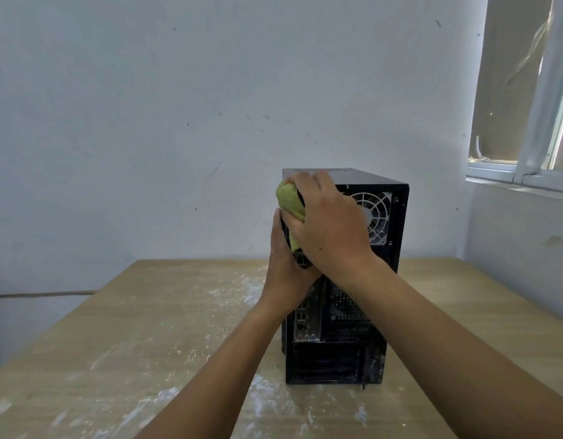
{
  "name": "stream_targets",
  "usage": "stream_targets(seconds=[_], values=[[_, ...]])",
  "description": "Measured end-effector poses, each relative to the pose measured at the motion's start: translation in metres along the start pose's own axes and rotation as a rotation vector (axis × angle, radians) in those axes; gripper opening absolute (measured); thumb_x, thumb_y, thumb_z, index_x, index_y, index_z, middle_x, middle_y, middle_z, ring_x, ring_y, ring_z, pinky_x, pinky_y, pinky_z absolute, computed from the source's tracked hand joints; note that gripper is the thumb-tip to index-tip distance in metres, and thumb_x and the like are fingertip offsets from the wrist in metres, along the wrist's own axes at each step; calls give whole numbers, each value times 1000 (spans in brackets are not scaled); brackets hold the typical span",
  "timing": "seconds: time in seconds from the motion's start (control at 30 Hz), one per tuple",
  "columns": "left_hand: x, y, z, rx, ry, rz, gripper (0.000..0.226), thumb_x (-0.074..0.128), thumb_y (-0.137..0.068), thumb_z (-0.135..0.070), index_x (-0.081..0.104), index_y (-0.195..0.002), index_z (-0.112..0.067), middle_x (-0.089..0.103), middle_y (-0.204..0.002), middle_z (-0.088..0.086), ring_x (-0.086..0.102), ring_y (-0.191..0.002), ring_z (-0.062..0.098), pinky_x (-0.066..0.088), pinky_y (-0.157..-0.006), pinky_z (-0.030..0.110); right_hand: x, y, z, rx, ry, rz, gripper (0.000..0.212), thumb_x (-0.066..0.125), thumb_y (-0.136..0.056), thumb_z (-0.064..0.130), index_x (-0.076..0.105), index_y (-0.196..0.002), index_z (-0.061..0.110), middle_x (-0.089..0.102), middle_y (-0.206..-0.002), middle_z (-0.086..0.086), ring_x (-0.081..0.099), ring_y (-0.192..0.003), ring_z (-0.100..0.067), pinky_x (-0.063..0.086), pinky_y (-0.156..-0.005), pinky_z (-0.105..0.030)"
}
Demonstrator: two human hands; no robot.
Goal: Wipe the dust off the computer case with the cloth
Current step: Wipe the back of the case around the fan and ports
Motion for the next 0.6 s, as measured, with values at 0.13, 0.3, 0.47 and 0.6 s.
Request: stream_targets(seconds=[0.13, 0.3, 0.47, 0.6], values=[[0, 3, 4, -12, 23, 0, 107, 79, -74, -35, 9, -153, -30, 42, -146, 0, 47, -132, 14, 46, -105, 42, -3, 24, -18, -7, 17, 40, 35, 64, -87, 34, 57, -119, 21, 57, -108, -3, 62, -68, -25, 45, -52, -29], [0, 3, 7, -65, 51, -19, 111, 85, -69, -45, 10, -152, -42, 35, -153, -3, 39, -140, 16, 40, -110, 48, -17, 4, -26, 51, 1, -26, 32, 58, -91, 38, 56, -117, 20, 56, -105, -1, 60, -73, -24, 44, -57, -30], [1, 3, 5, -65, 24, -25, 113, 84, -69, -50, 8, -152, -41, 31, -155, -5, 35, -142, 15, 39, -112, 48, -13, 2, -23, 38, -41, -76, 30, 59, -91, 37, 57, -115, 19, 56, -104, -1, 59, -70, -24, 46, -56, -31], [1, 3, 7, -65, 0, -12, 113, 82, -70, -48, 5, -152, -42, 25, -158, -7, 30, -144, 12, 37, -113, 48, -10, -1, -20, 12, -71, -115, 29, 61, -90, 36, 58, -114, 19, 56, -101, -2, 58, -65, -23, 48, -52, -32]])
Point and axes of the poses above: each hand's wrist, its own y-axis away from the middle knuckle, its own x-axis out of the palm, z = x × y, the point moved 1 cm from there along -y, towards the middle knuckle
